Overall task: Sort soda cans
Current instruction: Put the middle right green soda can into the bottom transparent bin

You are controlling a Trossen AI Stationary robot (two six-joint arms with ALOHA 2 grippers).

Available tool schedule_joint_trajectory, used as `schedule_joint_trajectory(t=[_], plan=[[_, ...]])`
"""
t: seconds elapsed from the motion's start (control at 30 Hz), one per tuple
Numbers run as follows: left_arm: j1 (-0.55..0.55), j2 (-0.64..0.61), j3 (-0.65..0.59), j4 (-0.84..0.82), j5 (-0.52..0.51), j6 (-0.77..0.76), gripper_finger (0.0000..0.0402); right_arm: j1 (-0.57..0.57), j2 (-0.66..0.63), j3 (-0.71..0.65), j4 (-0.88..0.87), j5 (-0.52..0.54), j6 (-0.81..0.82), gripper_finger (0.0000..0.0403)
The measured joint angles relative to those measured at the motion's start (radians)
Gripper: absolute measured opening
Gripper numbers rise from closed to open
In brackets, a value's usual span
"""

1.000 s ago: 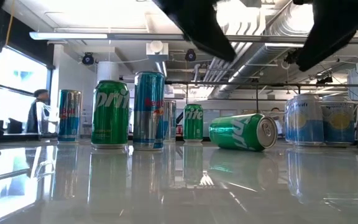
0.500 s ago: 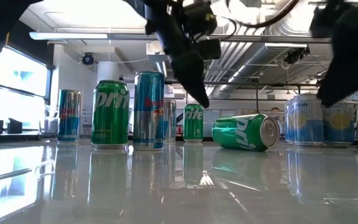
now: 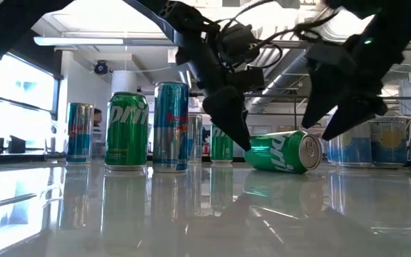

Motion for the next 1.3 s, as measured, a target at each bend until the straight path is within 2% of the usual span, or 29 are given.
schedule_joint_trajectory(t=[0.17,0.4,0.7,0.9,1.13,1.3], plan=[[-0.015,0.008,0.000,0.033,0.036,-0.009,0.0365,-0.099,0.000,-0.009,0.001,-0.150,-0.057,0.0318],[-0.037,0.008,0.000,0.112,0.045,-0.018,0.0365,-0.149,0.000,-0.010,0.029,-0.212,-0.156,0.0318],[-0.048,0.029,-0.001,0.149,0.045,-0.038,0.0365,-0.170,0.027,-0.008,0.044,-0.238,-0.209,0.0318],[-0.050,0.040,-0.004,0.140,0.045,-0.063,0.0365,-0.169,0.087,-0.005,0.052,-0.223,-0.216,0.0319],[-0.051,0.040,-0.026,0.166,0.044,-0.074,0.0365,-0.170,0.089,-0.008,0.050,-0.221,-0.236,0.0319],[-0.059,0.020,-0.030,0.117,-0.054,-0.068,0.0365,-0.170,0.086,-0.008,0.044,-0.234,-0.235,0.0319]])
